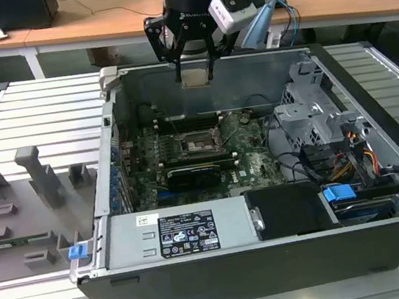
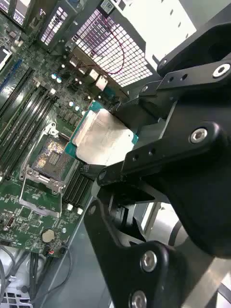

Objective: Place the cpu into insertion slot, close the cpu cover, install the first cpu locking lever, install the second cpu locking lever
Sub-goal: 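Place the cpu into insertion slot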

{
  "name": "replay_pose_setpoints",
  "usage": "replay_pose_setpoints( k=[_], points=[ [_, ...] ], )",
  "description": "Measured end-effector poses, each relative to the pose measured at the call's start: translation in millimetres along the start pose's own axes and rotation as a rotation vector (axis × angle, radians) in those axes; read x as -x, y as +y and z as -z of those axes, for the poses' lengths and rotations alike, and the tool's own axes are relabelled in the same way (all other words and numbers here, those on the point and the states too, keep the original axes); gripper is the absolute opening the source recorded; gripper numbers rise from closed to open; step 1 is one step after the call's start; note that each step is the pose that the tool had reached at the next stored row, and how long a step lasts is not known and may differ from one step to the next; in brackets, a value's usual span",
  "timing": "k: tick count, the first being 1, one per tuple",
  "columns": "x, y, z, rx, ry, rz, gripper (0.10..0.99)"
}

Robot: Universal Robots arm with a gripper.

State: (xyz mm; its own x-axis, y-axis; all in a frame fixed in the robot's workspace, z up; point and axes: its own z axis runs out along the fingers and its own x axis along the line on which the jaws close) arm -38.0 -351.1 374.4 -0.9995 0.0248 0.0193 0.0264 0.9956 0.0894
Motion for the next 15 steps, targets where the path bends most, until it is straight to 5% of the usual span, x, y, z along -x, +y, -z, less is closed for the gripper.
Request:
replay_pose_setpoints(
  k=[15],
  points=[
    [-0.1,0.0,0.0,0.001,-0.0054,-0.06,0.541]
  ],
)
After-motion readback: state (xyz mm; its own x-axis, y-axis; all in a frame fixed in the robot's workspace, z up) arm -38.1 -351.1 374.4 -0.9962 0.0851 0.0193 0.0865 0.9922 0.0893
